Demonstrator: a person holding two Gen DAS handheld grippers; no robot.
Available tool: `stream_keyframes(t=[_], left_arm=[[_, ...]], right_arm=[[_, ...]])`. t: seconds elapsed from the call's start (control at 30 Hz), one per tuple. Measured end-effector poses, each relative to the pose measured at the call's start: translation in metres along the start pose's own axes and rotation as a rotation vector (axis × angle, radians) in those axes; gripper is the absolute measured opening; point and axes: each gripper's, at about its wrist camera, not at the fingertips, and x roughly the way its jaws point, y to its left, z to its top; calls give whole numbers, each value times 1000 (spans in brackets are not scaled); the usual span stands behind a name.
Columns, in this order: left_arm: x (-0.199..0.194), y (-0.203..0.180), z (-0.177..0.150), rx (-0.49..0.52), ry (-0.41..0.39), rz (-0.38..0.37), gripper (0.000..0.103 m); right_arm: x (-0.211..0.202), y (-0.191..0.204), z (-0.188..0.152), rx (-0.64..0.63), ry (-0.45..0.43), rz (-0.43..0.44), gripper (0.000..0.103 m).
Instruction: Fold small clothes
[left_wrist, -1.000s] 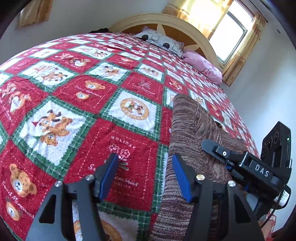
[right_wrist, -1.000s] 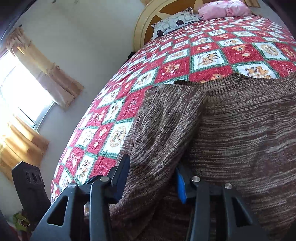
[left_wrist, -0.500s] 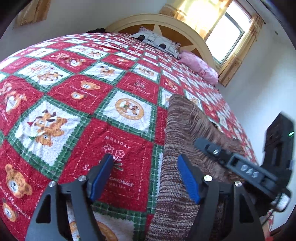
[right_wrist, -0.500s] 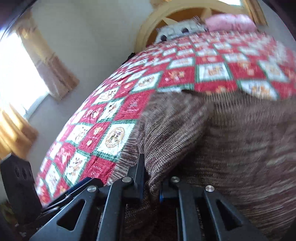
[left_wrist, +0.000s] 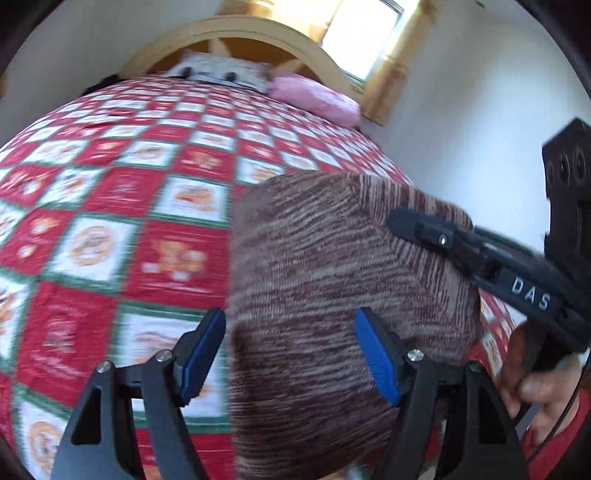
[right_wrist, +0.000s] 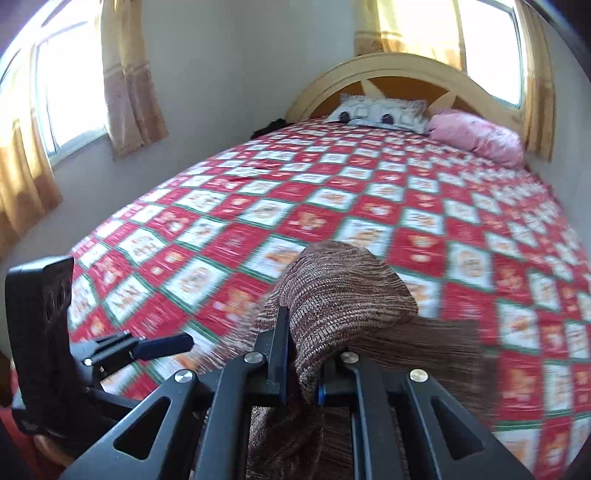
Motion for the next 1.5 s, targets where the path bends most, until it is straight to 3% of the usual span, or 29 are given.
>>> stream_keyframes(t=[0.17, 0.27, 0.4, 0.5, 0.6, 0.63, 0.73, 0.87, 0.9, 0.93, 0.97, 1.07, 1.13, 1.23, 1.3, 1.37, 1.43, 1.5], left_arm=[[17, -34, -12, 113, 19, 30, 75], [18, -45, -19, 170, 30, 29, 75], [16, -51, -28, 210, 45, 41, 76], [14, -46, -32, 202, 44, 32, 76], [10, -40, -32, 163, 46, 15, 76], [10, -38, -31, 148, 48, 5, 76], [11, -36, -26, 103, 52, -22, 76], [16, -34, -21, 73, 61, -38, 76], [17, -34, -21, 77, 61, -33, 76], [18, -37, -22, 87, 61, -22, 76], [19, -41, -23, 108, 58, -6, 78], [19, -48, -25, 151, 53, 8, 82], [22, -52, -24, 165, 47, 3, 82], [30, -57, -21, 173, 45, 3, 90], [36, -64, -20, 188, 48, 16, 92], [45, -73, -21, 219, 64, 35, 94], [52, -81, -23, 263, 72, 64, 96], [50, -84, -27, 294, 65, 73, 96]], right_arm=[[8, -55, -47, 81, 74, -45, 10], [22, -68, -72, 92, 111, -76, 10], [26, -90, -93, 250, 87, 19, 10], [24, -110, -100, 411, 65, 140, 12], [27, -131, -102, 611, 88, 291, 26], [25, -137, -101, 661, 72, 333, 35], [23, -159, -91, 752, 9, 347, 64], [51, -172, -82, 826, 66, 394, 66], [56, -172, -79, 811, 69, 369, 59], [58, -170, -75, 784, 76, 334, 34], [59, -167, -69, 745, 87, 312, 21], [47, -156, -54, 631, 49, 260, 16], [31, -153, -42, 520, -25, 225, 16], [21, -151, -31, 403, -84, 160, 14], [26, -148, -30, 278, -75, 26, 9], [50, -145, -36, 173, -1, -89, 6], [66, -156, -47, 215, 64, -90, 6], [49, -170, -53, 330, 14, -90, 7]])
